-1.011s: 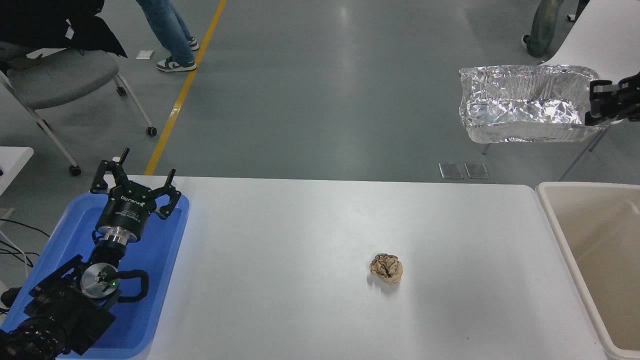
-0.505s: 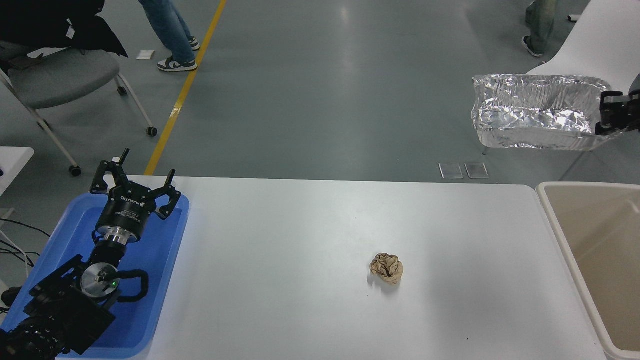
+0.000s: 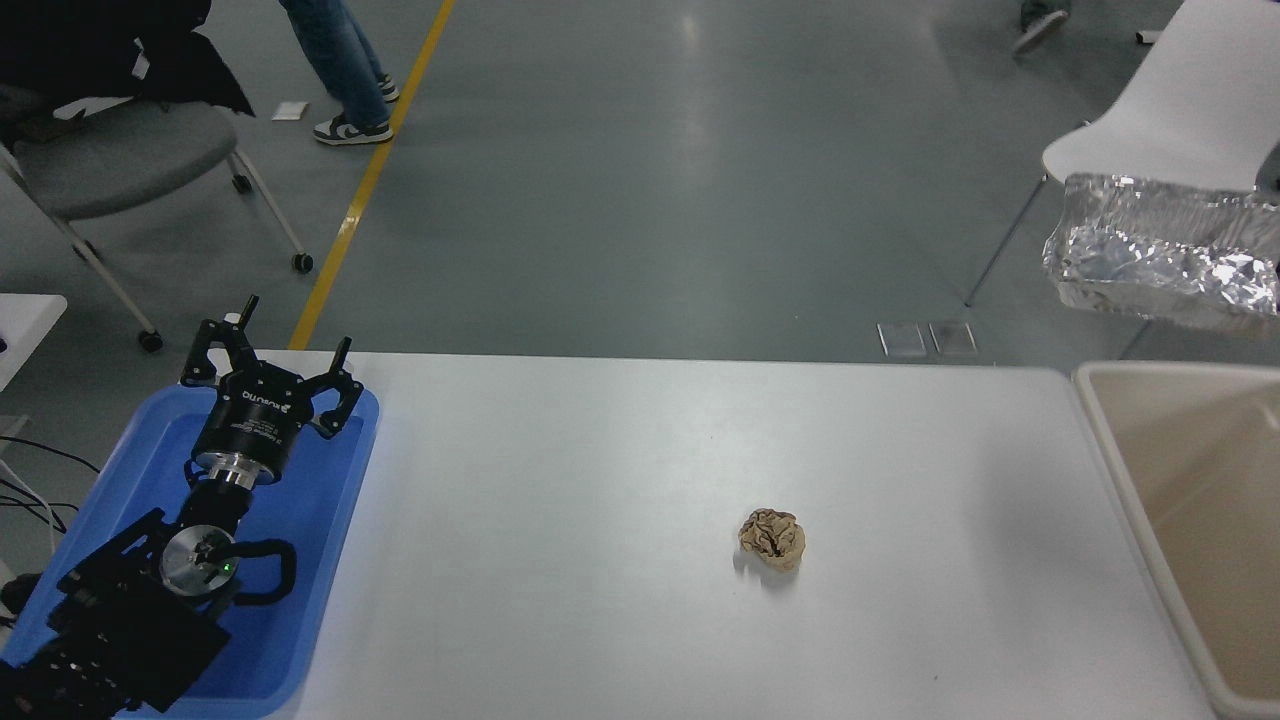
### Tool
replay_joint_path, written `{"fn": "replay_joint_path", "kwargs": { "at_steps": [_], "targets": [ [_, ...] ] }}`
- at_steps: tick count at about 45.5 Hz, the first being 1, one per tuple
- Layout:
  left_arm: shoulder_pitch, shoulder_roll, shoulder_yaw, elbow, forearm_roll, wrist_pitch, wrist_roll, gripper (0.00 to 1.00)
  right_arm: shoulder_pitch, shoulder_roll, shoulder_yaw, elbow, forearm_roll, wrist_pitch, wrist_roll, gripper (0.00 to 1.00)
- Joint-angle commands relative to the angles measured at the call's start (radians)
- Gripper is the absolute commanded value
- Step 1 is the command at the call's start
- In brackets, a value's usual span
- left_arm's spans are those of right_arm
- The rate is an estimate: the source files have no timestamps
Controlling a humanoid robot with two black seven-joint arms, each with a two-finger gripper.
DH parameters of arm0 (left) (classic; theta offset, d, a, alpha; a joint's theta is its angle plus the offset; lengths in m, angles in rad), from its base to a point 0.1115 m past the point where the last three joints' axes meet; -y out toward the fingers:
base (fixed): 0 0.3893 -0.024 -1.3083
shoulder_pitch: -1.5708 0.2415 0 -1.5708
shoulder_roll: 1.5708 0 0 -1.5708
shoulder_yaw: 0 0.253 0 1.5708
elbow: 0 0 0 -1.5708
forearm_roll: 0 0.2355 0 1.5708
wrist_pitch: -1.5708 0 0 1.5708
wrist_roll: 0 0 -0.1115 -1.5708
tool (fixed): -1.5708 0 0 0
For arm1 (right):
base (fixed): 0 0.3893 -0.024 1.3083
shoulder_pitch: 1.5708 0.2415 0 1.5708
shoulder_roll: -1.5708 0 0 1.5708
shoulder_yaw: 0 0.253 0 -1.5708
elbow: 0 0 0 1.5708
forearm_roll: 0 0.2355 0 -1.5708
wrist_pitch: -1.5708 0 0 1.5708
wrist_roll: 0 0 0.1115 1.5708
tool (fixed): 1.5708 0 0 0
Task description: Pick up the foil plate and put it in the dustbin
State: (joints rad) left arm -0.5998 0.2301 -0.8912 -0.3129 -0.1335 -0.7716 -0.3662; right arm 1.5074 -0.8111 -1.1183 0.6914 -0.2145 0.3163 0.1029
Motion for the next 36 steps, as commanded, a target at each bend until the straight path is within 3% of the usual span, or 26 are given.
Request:
{"fn": "replay_joint_path", "kwargs": {
  "at_steps": [1, 14, 36],
  "targets": [
    [0.0, 0.0, 0.0, 0.0, 0.0, 0.0, 0.0, 1.0, -0.288, 0.003, 0.084, -0.161, 0.101, -0.157, -0.002, 0.0],
    [0.0, 0.0, 0.0, 0.0, 0.0, 0.0, 0.0, 1.0, -0.518, 0.039, 0.199, -0.286, 0.141, -0.299, -0.043, 0.0],
    [0.0, 0.0, 0.0, 0.0, 0.0, 0.0, 0.0, 1.0, -0.777, 0.135, 0.336, -0.46, 0.161, -0.33, -0.045, 0.0]
  ]
}}
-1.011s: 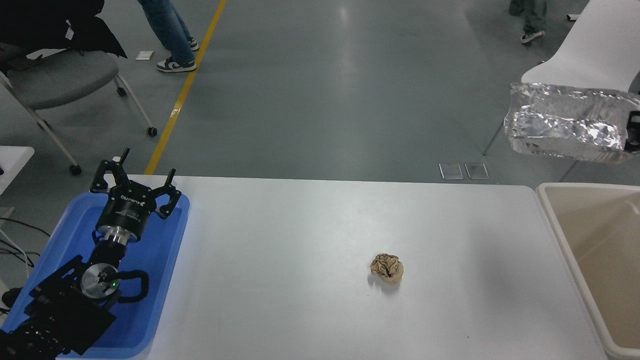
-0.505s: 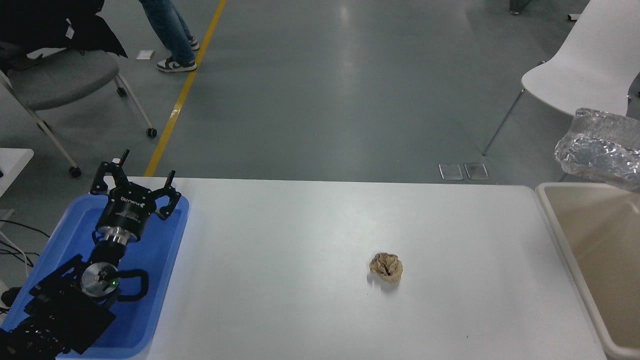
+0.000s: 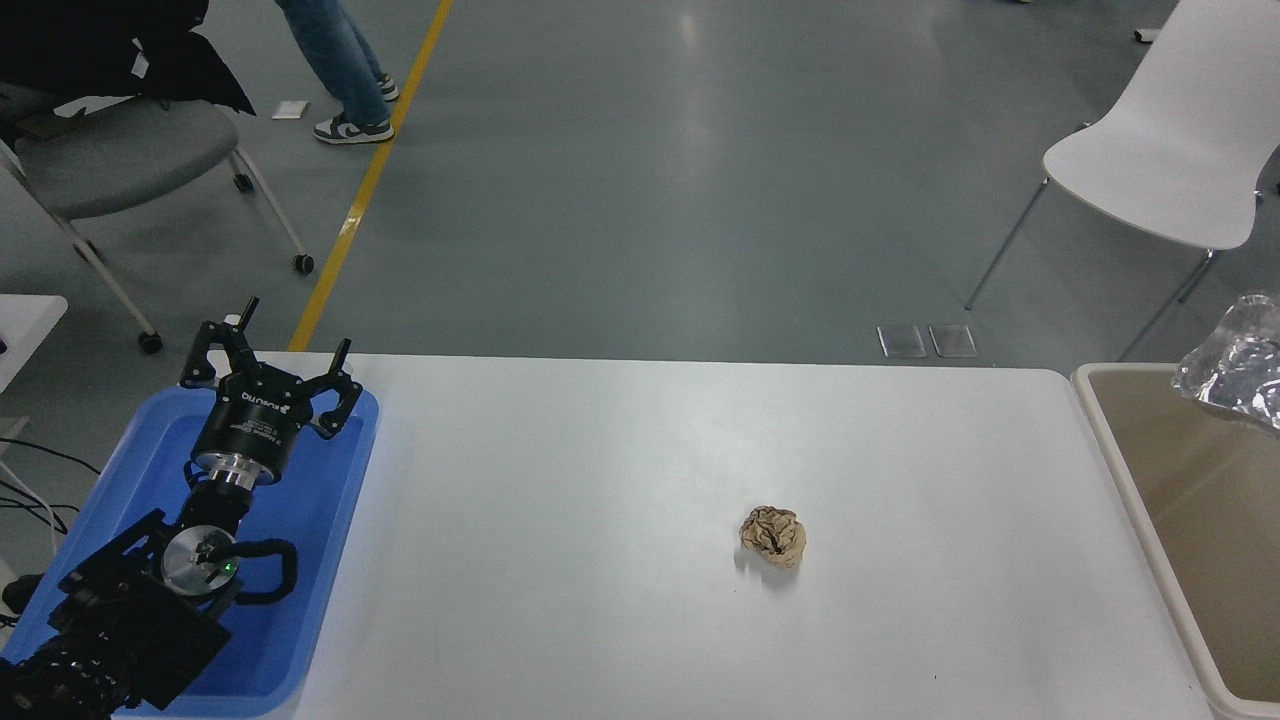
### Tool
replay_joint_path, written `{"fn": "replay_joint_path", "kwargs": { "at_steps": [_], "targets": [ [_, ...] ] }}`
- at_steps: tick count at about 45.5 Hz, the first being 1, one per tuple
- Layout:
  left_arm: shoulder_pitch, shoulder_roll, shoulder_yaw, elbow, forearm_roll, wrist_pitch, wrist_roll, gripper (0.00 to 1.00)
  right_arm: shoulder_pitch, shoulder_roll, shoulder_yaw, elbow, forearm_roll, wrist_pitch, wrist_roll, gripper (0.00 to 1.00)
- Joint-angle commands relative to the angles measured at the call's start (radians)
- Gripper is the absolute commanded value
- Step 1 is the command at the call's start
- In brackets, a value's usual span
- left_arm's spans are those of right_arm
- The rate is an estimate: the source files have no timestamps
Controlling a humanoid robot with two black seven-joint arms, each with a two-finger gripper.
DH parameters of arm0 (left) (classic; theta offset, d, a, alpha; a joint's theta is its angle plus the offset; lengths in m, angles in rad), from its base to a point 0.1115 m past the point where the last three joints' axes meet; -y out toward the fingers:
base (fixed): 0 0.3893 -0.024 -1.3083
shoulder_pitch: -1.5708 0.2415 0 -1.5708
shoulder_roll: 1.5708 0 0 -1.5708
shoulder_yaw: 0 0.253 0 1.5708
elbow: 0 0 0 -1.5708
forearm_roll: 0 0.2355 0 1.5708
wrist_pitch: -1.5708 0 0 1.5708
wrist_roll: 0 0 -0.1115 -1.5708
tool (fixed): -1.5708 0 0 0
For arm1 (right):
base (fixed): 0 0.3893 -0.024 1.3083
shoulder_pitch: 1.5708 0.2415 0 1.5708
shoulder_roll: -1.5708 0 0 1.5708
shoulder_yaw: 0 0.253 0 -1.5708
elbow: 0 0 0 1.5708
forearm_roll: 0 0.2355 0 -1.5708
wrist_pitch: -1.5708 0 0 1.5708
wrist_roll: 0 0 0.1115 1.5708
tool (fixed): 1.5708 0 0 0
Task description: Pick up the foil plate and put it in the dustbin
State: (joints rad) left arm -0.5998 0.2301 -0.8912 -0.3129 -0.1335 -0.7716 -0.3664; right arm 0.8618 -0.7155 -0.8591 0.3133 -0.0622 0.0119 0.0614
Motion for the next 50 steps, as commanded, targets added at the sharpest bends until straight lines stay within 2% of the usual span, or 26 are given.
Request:
{"fn": "replay_joint_path", "kwargs": {
  "at_steps": [1, 25, 30, 34, 35, 50],
  "targets": [
    [0.0, 0.0, 0.0, 0.0, 0.0, 0.0, 0.0, 1.0, -0.142, 0.039, 0.086, -0.083, 0.009, -0.027, -0.003, 0.0],
    [0.0, 0.0, 0.0, 0.0, 0.0, 0.0, 0.0, 1.0, -0.264, 0.11, 0.183, -0.122, 0.004, -0.044, -0.002, 0.0],
    [0.0, 0.0, 0.0, 0.0, 0.0, 0.0, 0.0, 1.0, -0.267, 0.117, 0.183, -0.122, 0.007, -0.044, -0.002, 0.47],
    [0.0, 0.0, 0.0, 0.0, 0.0, 0.0, 0.0, 1.0, -0.257, 0.116, 0.184, -0.122, 0.005, -0.046, -0.002, 0.93],
    [0.0, 0.0, 0.0, 0.0, 0.0, 0.0, 0.0, 1.0, -0.256, 0.114, 0.184, -0.12, 0.007, -0.044, -0.002, 0.99],
    [0.0, 0.0, 0.0, 0.0, 0.0, 0.0, 0.0, 1.0, -0.117, 0.105, 0.157, -0.088, -0.008, -0.026, 0.0, 1.0]
  ]
}}
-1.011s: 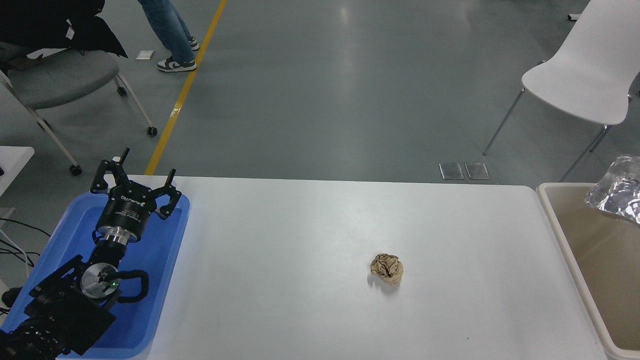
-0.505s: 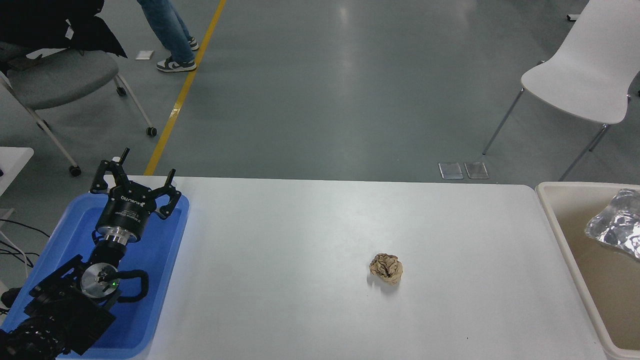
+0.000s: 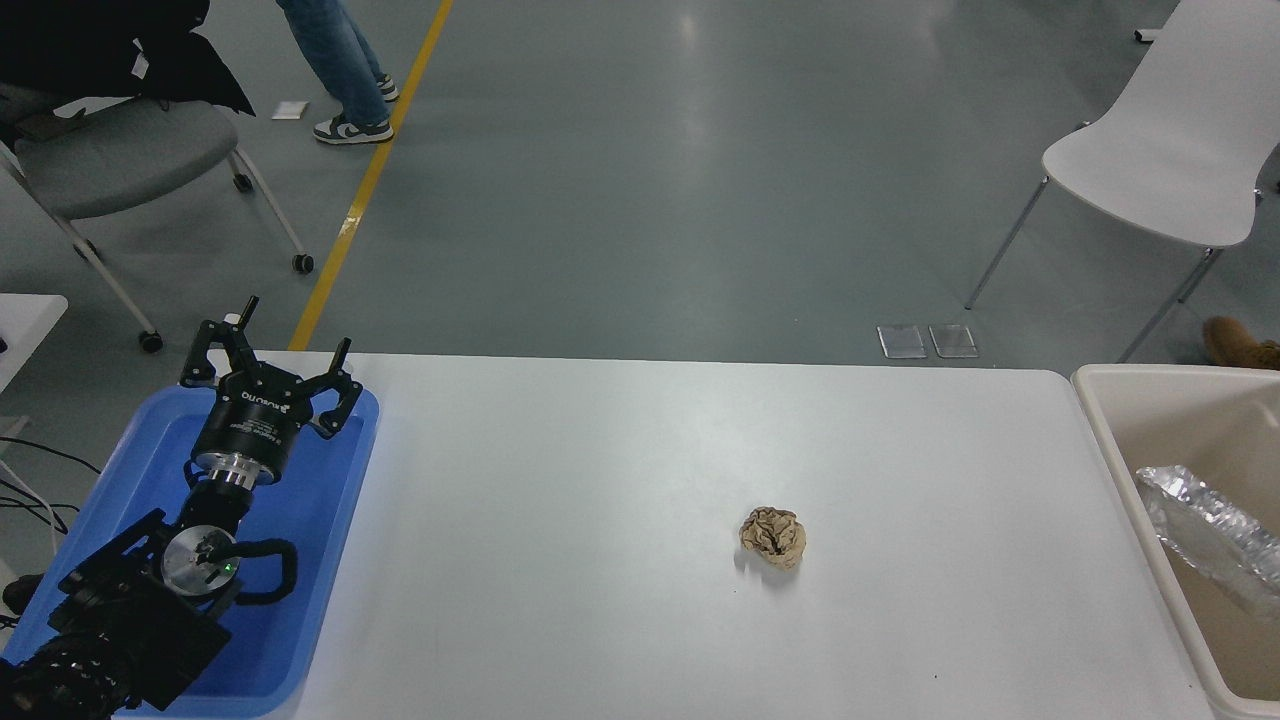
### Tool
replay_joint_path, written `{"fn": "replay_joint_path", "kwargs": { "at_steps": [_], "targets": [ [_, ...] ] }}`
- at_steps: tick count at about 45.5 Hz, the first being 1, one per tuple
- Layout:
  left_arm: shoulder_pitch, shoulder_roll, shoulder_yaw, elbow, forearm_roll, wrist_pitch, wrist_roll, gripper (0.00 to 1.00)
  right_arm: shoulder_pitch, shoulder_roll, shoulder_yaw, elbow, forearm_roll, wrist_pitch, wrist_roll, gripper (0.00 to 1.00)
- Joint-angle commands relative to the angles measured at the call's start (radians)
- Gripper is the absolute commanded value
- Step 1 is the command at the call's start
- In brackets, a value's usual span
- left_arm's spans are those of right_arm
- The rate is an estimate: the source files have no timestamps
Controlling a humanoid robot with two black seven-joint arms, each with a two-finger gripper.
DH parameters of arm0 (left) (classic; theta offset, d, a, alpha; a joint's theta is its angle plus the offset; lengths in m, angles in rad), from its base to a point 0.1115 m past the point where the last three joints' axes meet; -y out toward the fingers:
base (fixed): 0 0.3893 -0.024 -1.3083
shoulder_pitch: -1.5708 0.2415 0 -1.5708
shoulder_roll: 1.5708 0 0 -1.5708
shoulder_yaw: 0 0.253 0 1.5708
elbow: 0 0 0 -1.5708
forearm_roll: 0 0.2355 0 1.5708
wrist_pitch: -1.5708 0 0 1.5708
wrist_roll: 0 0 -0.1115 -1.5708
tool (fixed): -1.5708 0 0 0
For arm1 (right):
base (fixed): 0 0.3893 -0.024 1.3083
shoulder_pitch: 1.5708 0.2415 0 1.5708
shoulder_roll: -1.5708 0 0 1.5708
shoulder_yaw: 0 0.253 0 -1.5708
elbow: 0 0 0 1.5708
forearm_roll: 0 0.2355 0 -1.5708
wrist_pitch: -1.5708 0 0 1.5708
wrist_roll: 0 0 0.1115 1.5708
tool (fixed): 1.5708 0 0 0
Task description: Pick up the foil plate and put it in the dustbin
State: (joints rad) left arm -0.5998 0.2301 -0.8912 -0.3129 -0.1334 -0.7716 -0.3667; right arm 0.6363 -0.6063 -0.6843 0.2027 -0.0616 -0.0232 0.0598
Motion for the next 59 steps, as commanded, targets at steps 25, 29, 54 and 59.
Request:
{"fn": "replay_joint_path", "kwargs": {
  "at_steps": [25, 29, 54, 59],
  "targets": [
    [0.0, 0.0, 0.0, 0.0, 0.0, 0.0, 0.002, 1.0, 1.078, 0.167, -0.474, 0.737, -0.058, 0.129, 0.006, 1.0],
    [0.0, 0.0, 0.0, 0.0, 0.0, 0.0, 0.002, 1.0, 1.164, 0.224, -0.489, 0.82, -0.067, 0.212, 0.005, 1.0],
    [0.001, 0.0, 0.0, 0.0, 0.0, 0.0, 0.0, 1.0, 1.586, 0.249, -0.567, 1.205, -0.138, 0.809, 0.002, 1.0],
    [0.001, 0.0, 0.0, 0.0, 0.0, 0.0, 0.0, 1.0, 1.608, 0.243, -0.56, 1.218, -0.139, 0.809, 0.002, 1.0]
  ]
}}
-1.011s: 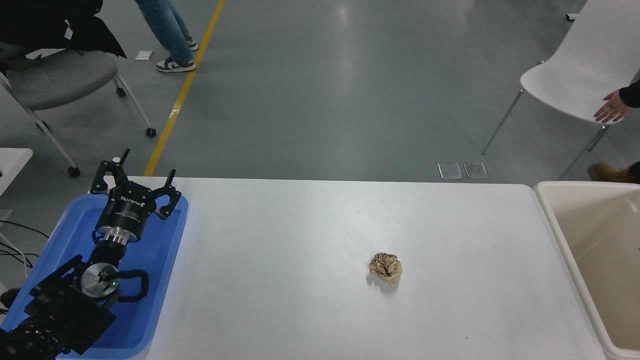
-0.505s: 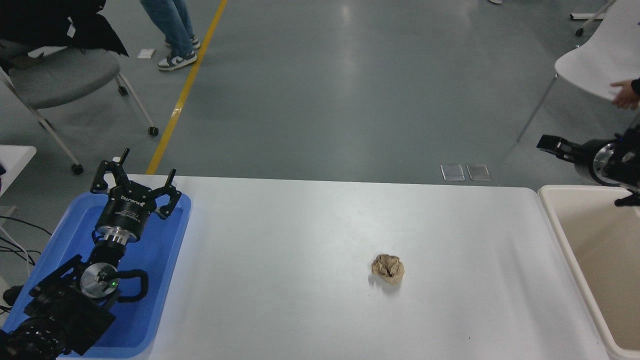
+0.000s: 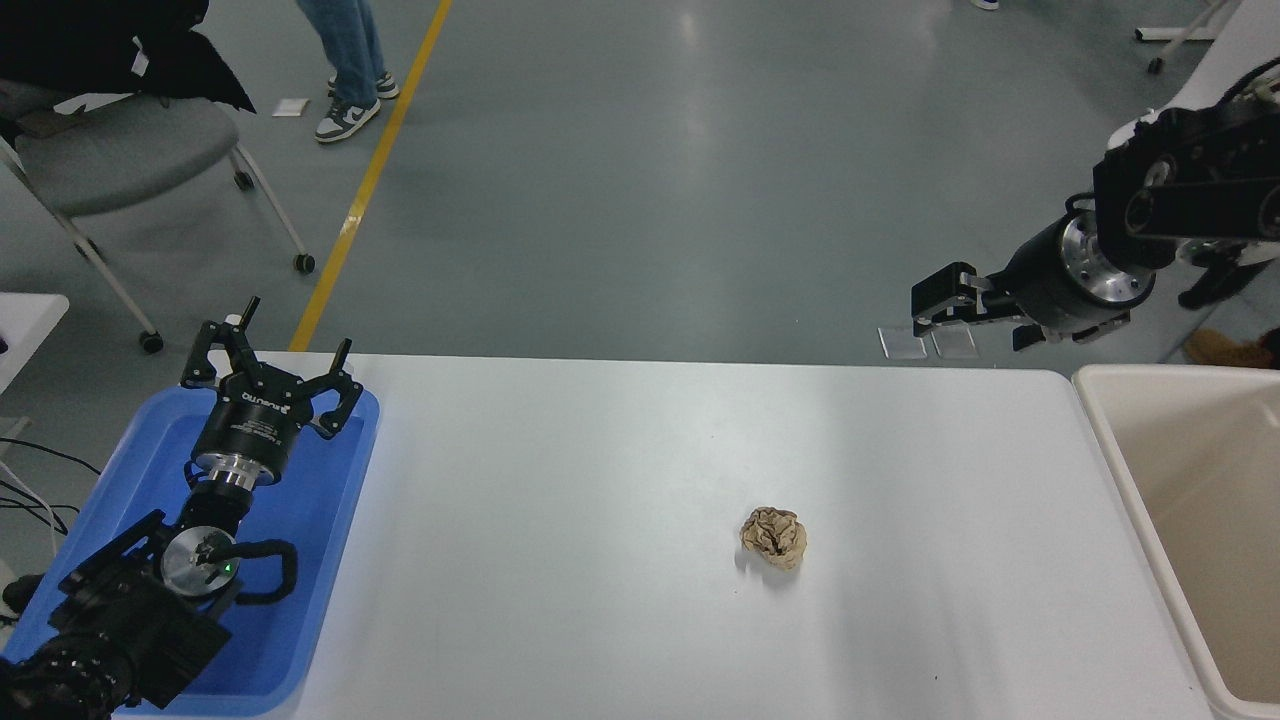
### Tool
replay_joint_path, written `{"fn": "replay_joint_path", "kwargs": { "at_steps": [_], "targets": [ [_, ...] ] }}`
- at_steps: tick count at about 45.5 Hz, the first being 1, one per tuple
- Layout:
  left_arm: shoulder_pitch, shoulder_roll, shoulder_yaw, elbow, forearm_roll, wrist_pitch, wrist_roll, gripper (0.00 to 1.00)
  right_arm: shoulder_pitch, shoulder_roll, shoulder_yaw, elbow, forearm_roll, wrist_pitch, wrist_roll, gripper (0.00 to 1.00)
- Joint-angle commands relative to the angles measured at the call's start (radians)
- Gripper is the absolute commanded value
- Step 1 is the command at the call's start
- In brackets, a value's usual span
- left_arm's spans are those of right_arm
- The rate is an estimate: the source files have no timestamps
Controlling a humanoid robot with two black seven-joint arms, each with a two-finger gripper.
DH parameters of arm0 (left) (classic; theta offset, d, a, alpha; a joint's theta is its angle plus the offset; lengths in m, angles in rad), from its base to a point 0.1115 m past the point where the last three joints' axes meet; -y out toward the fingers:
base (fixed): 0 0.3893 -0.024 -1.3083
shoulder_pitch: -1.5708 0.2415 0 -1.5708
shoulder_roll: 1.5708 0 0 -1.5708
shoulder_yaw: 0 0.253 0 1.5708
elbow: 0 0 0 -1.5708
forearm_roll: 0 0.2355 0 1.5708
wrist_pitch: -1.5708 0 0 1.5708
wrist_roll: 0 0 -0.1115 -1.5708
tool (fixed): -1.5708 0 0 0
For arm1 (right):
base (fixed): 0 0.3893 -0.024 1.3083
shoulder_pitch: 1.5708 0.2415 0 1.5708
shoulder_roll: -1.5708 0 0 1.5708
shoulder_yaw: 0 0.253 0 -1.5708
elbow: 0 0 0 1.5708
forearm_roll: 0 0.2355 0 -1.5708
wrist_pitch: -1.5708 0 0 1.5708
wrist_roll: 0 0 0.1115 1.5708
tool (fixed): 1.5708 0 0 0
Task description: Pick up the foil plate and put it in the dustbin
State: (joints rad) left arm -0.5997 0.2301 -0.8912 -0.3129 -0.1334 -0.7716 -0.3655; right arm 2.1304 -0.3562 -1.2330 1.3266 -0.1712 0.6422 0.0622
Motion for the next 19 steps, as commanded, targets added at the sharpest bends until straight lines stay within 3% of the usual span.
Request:
{"fn": "replay_joint_path", "kwargs": {
  "at_steps": [1, 19],
  "targets": [
    [0.0, 0.0, 0.0, 0.0, 0.0, 0.0, -0.001, 1.0, 0.114, -0.007, -0.01, 0.094, -0.03, 0.143, -0.001, 1.0],
    [0.001, 0.0, 0.0, 0.0, 0.0, 0.0, -0.001, 1.0, 0.105, -0.006, -0.005, 0.089, -0.033, 0.143, -0.002, 1.0]
  ]
}}
